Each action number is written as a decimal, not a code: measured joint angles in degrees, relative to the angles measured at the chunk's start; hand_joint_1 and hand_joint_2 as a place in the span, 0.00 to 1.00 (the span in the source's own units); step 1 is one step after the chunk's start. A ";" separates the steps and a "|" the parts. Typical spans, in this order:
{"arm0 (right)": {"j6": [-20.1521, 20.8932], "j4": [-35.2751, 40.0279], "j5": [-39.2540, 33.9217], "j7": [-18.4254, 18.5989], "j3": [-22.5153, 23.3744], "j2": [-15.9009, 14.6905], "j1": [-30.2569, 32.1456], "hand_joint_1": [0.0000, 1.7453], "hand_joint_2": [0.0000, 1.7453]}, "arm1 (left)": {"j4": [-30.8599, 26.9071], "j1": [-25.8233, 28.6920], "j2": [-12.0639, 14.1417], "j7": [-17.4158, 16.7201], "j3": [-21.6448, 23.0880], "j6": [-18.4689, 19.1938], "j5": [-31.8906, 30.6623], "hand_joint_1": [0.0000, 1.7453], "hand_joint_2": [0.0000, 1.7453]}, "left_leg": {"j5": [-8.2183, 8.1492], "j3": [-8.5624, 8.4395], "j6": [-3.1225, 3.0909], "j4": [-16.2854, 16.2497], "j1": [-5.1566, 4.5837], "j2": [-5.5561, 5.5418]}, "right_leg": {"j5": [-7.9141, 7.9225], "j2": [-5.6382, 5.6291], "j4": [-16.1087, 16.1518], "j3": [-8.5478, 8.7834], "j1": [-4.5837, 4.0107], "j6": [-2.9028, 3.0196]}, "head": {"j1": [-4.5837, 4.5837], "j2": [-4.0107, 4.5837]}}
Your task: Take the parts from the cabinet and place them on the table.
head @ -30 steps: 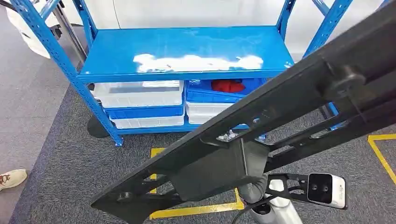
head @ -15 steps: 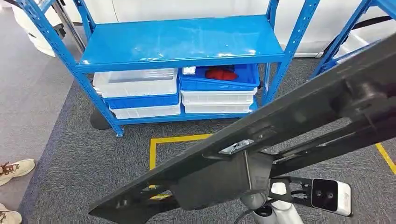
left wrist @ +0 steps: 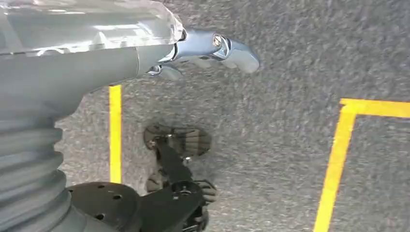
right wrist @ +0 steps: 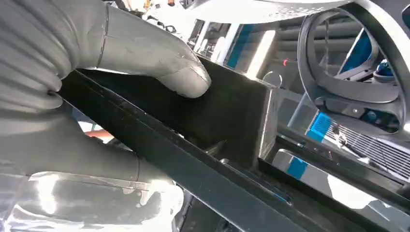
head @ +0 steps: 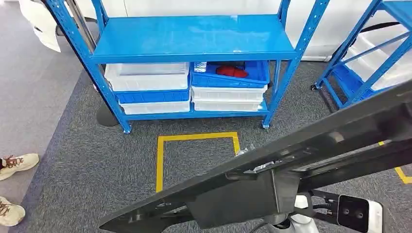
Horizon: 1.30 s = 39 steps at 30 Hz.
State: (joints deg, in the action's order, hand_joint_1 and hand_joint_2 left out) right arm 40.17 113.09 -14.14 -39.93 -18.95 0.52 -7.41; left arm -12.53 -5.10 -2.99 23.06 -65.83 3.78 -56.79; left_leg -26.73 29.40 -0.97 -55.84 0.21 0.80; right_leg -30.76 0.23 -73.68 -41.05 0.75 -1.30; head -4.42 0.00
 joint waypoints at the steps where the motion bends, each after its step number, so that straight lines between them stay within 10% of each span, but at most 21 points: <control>1: -0.02 0.24 0.15 0.00 0.20 0.09 0.05 1.00 1.00 | 0.00 0.06 -0.09 0.02 0.00 0.00 -0.02 0.00 1.00 | 0.05 0.39 0.07 -0.37 0.04 0.00 | 1.86 0.02 4.46 3.16 0.10 0.00 | 0.00 0.00; 3: -0.02 0.81 0.48 0.00 0.46 0.20 0.03 1.00 1.00 | 0.00 -0.01 -0.18 0.02 0.00 0.04 -0.02 0.00 1.00 | -0.05 0.99 0.38 -1.33 0.09 0.01 | 3.47 0.03 14.42 8.99 0.15 0.35 | 0.00 0.00; 8: 0.07 1.42 0.44 0.00 1.29 0.66 0.44 1.00 1.00 | -0.02 -0.23 -0.18 -0.05 -0.02 0.04 -0.02 0.00 1.00 | 0.33 1.87 2.15 -1.79 -0.13 0.31 | 4.33 -0.39 15.29 8.49 -0.22 2.64 | -0.02 0.00; 12: -0.57 1.90 1.05 0.00 1.44 1.12 0.59 1.00 1.00 | 0.00 -0.21 -0.20 -0.15 -0.02 0.13 -0.04 0.00 1.00 | -8.26 7.89 3.16 -15.96 0.36 -0.21 | 5.29 -1.19 15.41 7.50 -0.17 3.46 | -0.02 0.00; 14: -1.33 2.06 1.40 0.00 1.49 1.12 0.78 1.00 1.00 | 0.00 -0.16 -0.20 -0.26 -0.04 0.13 -0.04 0.00 1.00 | -8.99 9.48 3.19 -20.08 0.37 -0.22 | 5.60 -1.87 15.21 6.93 -0.22 3.34 | -0.02 0.00; 17: -2.51 2.38 2.62 0.00 1.62 1.12 1.00 1.00 1.00 | -0.02 -0.16 -0.20 -0.46 -0.11 0.09 0.13 0.00 1.00 | -2.68 3.12 2.51 -8.69 0.36 -1.09 | 5.95 -3.45 14.98 6.69 -0.25 2.91 | -0.02 0.00; 19: -3.74 2.75 4.41 -0.02 1.64 1.12 1.12 1.00 1.00 | -0.02 -0.17 -0.13 -0.68 -0.31 -0.02 0.48 0.00 1.00 | -1.70 -0.28 1.66 -1.69 0.32 -5.04 | 6.28 -4.29 14.77 6.35 -0.50 2.38 | 0.00 0.00; 23: -9.19 3.72 9.56 0.00 1.66 0.92 1.72 1.00 1.00 | -0.02 -0.13 -0.22 -0.90 -0.63 -0.15 0.96 0.00 1.00 | -0.92 -0.11 0.84 -1.15 0.27 -3.19 | 7.43 -6.39 15.13 5.64 -0.30 0.62 | -0.02 0.00; 26: -12.09 4.61 11.50 -0.02 1.64 0.24 1.85 1.00 1.00 | -0.02 -0.09 -0.59 -1.01 -1.22 -0.46 1.18 0.00 1.00 | -0.04 0.32 -0.13 -0.52 0.53 -0.99 | 1.87 -1.84 7.56 1.99 -0.36 0.35 | 0.02 0.00; 29: -14.06 4.61 12.64 0.00 1.42 -0.52 2.24 1.00 1.00 | -0.02 0.26 -0.61 -1.18 -1.59 -0.74 1.36 0.00 1.00 | 0.02 0.89 -0.21 -0.78 0.26 1.06 | -1.92 -0.75 -2.51 -2.17 -0.02 -0.15 | 0.02 0.00; 32: -14.47 4.92 12.92 0.00 1.27 -1.05 2.36 1.00 1.00 | -0.02 0.08 -0.72 -1.20 -1.66 -0.74 1.38 0.00 1.00 | -0.10 0.95 -0.05 -1.06 0.20 2.84 | 3.39 0.24 7.40 4.00 -0.01 0.09 | 0.02 0.00; 34: -15.17 5.23 13.03 0.00 0.94 -1.29 2.22 1.00 1.00 | -0.02 -0.01 -0.88 -1.20 -1.70 -0.74 1.38 0.00 1.00 | -0.38 0.95 0.38 -1.34 -0.23 3.60 | 4.24 4.41 15.03 8.22 -0.82 1.04 | 0.00 0.00; 38: -18.56 5.99 13.47 0.00 -0.61 -2.32 2.27 1.00 1.00 | -0.02 -0.13 -0.94 -0.81 -1.84 -1.33 1.09 0.00 1.00 | -0.51 0.74 1.42 -1.34 -0.62 5.54 | 4.92 1.98 15.36 7.53 -0.87 2.37 | 0.00 0.00; 39: -19.57 6.43 13.82 0.00 -1.03 -2.60 2.37 1.00 1.00 | -0.02 -0.24 -0.92 -0.57 -1.84 -1.84 0.90 0.00 1.00 | -1.10 1.01 1.91 -1.70 -0.36 4.57 | 5.31 1.58 15.80 7.75 -0.36 2.78 | 0.00 0.00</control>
State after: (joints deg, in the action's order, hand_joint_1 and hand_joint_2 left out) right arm 20.61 119.52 -0.33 -39.93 -19.98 -2.08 -5.04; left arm -12.55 -5.34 -3.91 22.49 -67.67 1.94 -55.89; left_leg -27.83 30.41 0.94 -57.54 -0.15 5.38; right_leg -25.45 1.81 -57.89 -33.30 0.40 1.49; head -4.42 0.00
